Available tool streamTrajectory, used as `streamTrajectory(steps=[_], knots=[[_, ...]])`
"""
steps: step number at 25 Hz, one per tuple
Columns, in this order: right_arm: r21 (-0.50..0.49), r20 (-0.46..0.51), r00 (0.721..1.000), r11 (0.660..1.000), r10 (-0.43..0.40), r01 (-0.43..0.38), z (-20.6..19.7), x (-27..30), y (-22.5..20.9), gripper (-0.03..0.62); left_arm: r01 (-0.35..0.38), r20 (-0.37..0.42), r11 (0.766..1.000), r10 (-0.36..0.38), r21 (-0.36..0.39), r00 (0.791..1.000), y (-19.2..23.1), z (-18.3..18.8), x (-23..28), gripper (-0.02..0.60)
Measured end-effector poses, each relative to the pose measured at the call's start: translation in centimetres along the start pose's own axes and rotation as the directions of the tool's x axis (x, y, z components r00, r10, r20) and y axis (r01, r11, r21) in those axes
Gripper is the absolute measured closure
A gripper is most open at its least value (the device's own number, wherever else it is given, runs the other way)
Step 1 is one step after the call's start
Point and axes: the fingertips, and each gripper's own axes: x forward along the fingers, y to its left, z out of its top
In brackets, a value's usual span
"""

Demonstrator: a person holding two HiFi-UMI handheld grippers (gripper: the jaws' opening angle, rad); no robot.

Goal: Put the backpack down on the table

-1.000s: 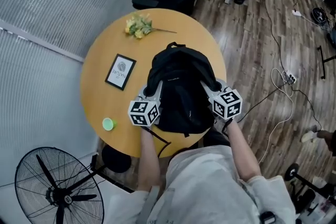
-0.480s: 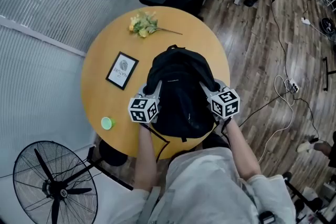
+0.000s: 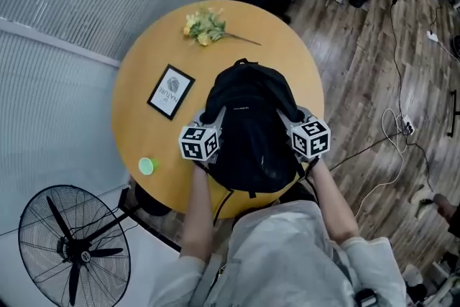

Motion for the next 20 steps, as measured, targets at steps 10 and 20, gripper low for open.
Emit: streamTrajectory(steps=[10, 20], knots=[[0.014, -0.069, 0.998, 1.000, 0.005, -0.004, -1.6, 3.2, -2.9, 0.536, -0.019, -0.060, 1.000, 0.018, -0.012, 0.998, 1.9, -1.6, 3.4, 0.514], [0.016, -0.158, 0.987, 1.000, -0.021, 0.024, -3.7, 5.5, -5.3, 0.533, -0.069, -0.136, 0.998, 0.068, -0.003, 0.988, 3.7, -3.9, 6.5, 0.491]])
